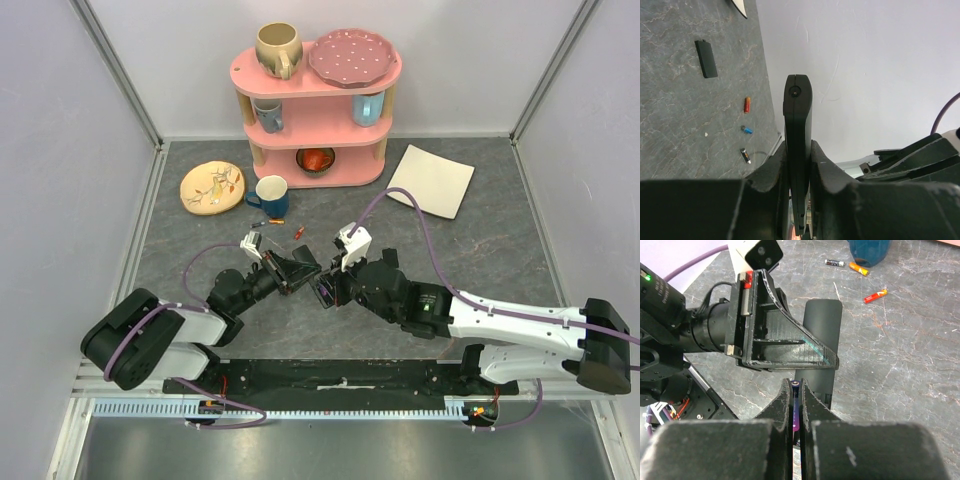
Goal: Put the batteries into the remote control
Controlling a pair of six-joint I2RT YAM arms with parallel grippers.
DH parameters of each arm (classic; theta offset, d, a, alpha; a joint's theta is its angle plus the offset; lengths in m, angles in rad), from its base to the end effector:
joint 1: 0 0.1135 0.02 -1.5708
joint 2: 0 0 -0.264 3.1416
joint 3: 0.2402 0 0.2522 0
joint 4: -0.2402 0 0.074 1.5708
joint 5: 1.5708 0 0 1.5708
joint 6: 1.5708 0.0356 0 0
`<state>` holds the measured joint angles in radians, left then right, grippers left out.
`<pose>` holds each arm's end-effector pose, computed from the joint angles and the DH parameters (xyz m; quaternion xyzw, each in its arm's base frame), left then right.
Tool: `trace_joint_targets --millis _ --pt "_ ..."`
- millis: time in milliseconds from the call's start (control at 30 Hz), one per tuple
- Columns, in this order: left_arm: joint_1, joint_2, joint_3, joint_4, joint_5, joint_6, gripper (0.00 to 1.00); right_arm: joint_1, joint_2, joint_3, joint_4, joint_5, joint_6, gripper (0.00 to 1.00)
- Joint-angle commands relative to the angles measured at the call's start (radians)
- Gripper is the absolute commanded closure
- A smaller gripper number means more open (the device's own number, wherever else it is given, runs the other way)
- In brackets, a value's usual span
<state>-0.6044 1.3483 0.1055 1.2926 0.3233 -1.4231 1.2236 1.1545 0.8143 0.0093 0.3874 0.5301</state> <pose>0.1623 -0.1258 0.1638 -0.1638 0.6705 -0.6656 0.2839 0.1029 0.2449 0.2950 -0.1662 0.7892 0.3381 0.4851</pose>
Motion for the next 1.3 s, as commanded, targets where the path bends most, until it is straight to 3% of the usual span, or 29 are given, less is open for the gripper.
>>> trace_joint_targets --millis 0,1267 --pt "-0.006 -0.031 0.028 0.372 0.01 0.033 0.98 0.011 0.007 -0.014 0.047 0.034 -0.009 1.0" --pt "-0.018 -0.049 0.066 0.372 -0.018 0.046 0.98 0.034 0.022 -0.047 -0.003 0.015 0.056 1.0"
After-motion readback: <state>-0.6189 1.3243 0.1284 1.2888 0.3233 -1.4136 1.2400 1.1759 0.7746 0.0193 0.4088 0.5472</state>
